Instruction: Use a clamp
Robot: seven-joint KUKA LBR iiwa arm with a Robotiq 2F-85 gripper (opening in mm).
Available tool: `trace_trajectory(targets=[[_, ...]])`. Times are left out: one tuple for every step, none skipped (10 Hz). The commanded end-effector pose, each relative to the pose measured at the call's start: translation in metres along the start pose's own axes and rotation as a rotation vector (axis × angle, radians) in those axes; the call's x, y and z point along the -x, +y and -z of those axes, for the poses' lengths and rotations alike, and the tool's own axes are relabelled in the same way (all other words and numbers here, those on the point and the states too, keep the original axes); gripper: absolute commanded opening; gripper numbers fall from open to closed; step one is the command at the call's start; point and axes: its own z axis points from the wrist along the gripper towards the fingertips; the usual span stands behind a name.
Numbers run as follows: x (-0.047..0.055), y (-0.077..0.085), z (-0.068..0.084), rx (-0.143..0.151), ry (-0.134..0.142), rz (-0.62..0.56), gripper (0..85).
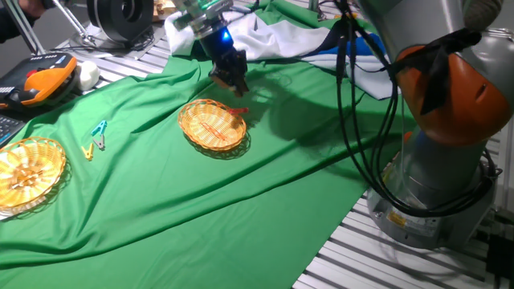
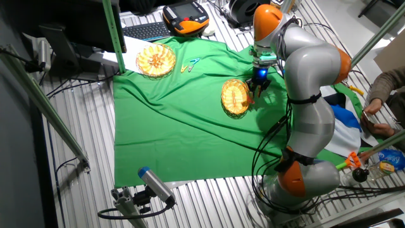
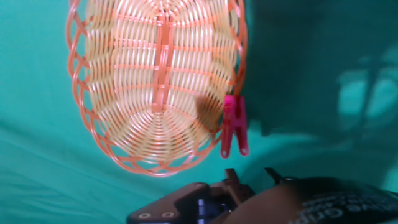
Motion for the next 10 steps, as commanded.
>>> trace_trajectory(targets=[[0.000, -0.003, 0.006, -0.001, -0.034, 0.019, 17.0], [0.000, -0.006, 0.010, 0.004, -0.046, 0.035, 0.0], [-0.002, -0.007, 0.012, 0.004, -0.067, 0.045, 0.0], [-0.004, -0.006, 0.014, 0.007, -0.133, 0.059, 0.0], [-0.010, 0.000, 0.017, -0.016, -0.203, 0.057, 0.0], [-0.012, 0.005, 0.023, -0.042, -0.236, 0.060, 0.0], [-0.014, 0.005, 0.027, -0.047, -0.249, 0.073, 0.0], [-0.016, 0.003, 0.028, -0.034, -0.257, 0.074, 0.0], [-0.017, 0.004, 0.029, -0.038, -0.280, 0.083, 0.0], [-0.020, 0.006, 0.029, -0.042, -0.287, 0.090, 0.0]])
